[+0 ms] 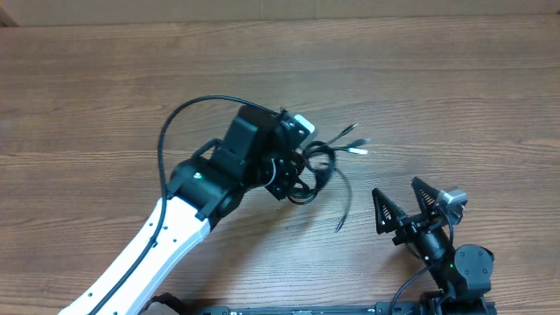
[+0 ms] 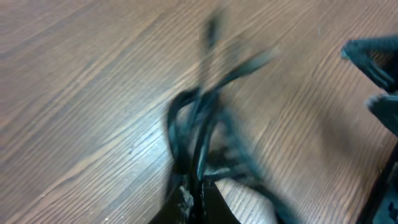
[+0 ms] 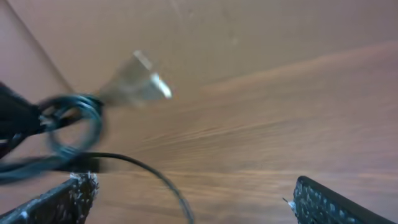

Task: Untangle cables
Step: 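Lift the cable bundle with the left gripper and raise the right arm, then reach the right gripper into the held cable loops and grasp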

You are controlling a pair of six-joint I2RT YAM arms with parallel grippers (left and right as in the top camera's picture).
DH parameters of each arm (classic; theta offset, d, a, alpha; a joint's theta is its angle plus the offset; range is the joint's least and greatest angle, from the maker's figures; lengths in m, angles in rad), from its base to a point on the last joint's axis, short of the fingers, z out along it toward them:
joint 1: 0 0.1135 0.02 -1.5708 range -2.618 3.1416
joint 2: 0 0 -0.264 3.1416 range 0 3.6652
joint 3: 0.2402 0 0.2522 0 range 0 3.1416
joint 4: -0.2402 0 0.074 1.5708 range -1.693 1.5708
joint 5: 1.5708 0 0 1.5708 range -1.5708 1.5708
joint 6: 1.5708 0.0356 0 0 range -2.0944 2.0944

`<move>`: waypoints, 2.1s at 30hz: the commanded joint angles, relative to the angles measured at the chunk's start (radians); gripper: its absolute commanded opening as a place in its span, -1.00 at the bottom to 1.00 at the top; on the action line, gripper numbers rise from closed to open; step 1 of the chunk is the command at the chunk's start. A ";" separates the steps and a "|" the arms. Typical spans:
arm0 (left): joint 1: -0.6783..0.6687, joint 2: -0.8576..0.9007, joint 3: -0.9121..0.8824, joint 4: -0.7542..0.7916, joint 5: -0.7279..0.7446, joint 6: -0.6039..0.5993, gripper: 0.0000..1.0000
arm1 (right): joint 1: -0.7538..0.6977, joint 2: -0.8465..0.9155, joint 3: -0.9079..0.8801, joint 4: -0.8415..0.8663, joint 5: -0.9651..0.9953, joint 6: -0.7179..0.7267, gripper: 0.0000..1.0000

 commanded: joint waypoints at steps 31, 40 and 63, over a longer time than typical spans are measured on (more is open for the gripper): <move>0.082 -0.032 0.013 0.364 0.557 0.005 -0.92 | -0.003 0.747 0.755 -0.476 -0.568 0.234 1.00; 0.166 -0.032 0.013 0.458 0.727 0.000 -0.91 | -0.002 0.764 0.755 -0.334 -0.573 0.542 0.77; 0.043 -0.031 0.013 0.758 0.691 -0.248 -0.92 | -0.002 0.764 0.754 -0.143 -0.660 0.634 0.34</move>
